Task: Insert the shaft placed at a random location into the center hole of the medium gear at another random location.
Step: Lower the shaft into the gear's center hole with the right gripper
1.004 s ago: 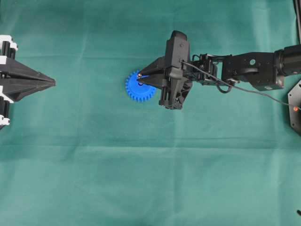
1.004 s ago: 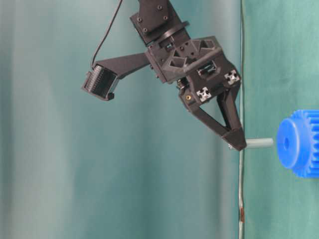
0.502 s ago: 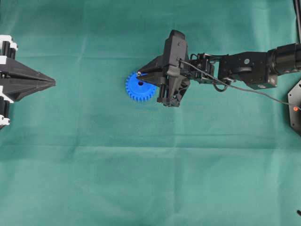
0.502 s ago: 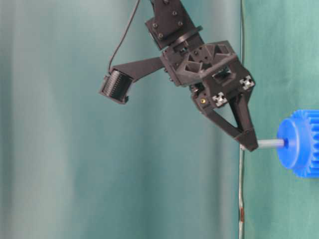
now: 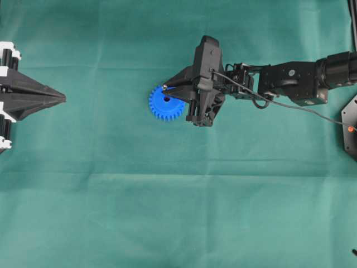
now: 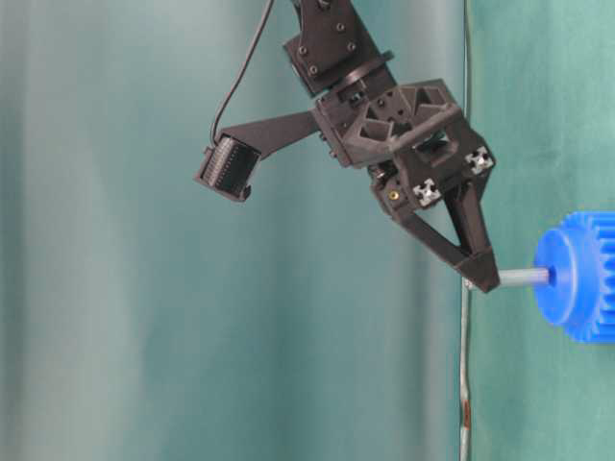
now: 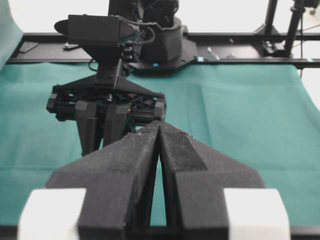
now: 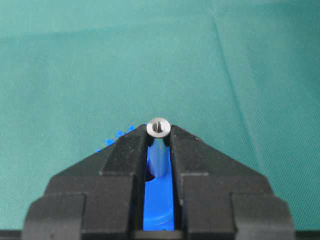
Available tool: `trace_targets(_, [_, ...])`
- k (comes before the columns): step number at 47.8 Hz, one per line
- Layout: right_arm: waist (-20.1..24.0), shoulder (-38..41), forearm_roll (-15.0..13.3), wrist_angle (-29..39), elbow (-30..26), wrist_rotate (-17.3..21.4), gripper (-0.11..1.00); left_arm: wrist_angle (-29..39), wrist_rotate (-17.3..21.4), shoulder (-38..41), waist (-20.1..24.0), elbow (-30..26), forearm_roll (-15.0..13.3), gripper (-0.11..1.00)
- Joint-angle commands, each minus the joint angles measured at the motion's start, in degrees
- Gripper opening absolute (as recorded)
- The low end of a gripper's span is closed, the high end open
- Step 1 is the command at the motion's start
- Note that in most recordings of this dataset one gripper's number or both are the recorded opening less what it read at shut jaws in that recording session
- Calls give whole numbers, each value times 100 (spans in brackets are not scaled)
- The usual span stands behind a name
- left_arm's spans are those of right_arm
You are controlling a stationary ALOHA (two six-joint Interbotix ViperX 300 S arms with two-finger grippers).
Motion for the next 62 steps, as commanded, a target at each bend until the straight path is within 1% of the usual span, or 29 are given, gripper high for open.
trace_targets(1, [9,-114,18,-79,-70,-35,14,-18,-9,35,-9,-123,18,0])
trace_targets(13, [9,-536,18,-79,-26,-44,14,-9,-9,44,-9,-123,18,0])
trace_targets(20, [26,-624,18,-79,-18,-44,14,-9,0,44,-9,-123,18,0])
trace_targets(30, [132,-527,18,-79,-18,-26,14,-9,0,44,-9,-123,18,0])
trace_targets(46, [79,-26,114,-229,-44,-18,14,-9,-9,44,-9,-123,18,0])
trace_targets(62, [70,35,123,-246,-26,-18,14,-9,0,44,-9,-123,18,0])
